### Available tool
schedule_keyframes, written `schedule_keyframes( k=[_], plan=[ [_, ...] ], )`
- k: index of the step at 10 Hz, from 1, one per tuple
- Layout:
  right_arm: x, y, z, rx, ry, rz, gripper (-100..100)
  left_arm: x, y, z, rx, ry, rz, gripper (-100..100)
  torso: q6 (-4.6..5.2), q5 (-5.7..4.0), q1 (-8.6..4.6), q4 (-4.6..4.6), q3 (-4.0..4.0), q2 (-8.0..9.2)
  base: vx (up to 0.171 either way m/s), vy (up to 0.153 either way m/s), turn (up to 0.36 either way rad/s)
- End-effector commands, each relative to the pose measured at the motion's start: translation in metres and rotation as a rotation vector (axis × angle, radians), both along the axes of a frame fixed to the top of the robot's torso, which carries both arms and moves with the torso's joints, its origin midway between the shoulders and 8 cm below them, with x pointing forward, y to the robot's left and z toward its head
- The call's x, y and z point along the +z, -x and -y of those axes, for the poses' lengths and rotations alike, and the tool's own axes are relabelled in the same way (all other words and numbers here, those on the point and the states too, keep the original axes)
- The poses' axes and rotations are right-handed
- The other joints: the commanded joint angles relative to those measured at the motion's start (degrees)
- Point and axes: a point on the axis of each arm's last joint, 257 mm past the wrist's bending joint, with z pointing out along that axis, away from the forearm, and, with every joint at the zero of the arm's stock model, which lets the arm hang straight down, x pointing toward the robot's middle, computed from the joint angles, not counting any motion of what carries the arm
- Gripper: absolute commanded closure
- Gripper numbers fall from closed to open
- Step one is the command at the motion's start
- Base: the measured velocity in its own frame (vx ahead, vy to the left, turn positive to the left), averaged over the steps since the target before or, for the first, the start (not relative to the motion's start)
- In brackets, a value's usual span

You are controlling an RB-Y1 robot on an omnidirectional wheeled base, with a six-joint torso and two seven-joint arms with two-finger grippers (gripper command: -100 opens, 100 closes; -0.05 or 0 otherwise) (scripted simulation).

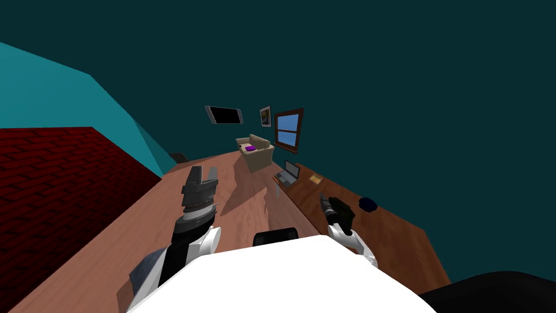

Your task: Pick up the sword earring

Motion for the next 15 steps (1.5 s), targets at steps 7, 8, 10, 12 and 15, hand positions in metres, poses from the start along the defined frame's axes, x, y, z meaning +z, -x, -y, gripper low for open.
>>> schedule_keyframes(
  k=[7,8,10,12,15],
  plan=[
    [-0.076,0.053,0.036,-0.1,-0.053,-0.238,-100,0.0,0.0,0.0,0.0,0.0,0.0,0,-0.04,0.0,0.01,0.02,0.03,0.04,0.047,0.014,0.178],
    [-0.084,0.061,0.036,-0.106,-0.058,-0.257,-100,0.0,0.0,0.0,0.0,0.0,0.0,0,0.0,0.0,-0.02,0.01,0.01,0.02,0.021,-0.002,-0.022],
    [-0.105,0.082,0.046,-0.141,-0.079,-0.332,-100,0.0,0.0,0.0,0.0,0.0,0.0,0,-0.03,0.0,-0.02,0.02,0.02,0.03,0.047,-0.001,0.18],
    [-0.117,0.096,0.054,-0.168,-0.097,-0.387,-100,0.0,0.0,0.0,0.0,0.0,0.0,0,0.03,-0.01,-0.03,0.01,0.05,0.09,0.031,-0.001,0.108],
    [-0.14,0.125,0.061,-0.208,-0.125,-0.473,-100,0.0,0.0,0.0,0.0,0.0,0.0,0,-0.02,-0.01,-0.03,0.0,-0.01,-0.02,0.049,-0.008,0.157]
  ],
)
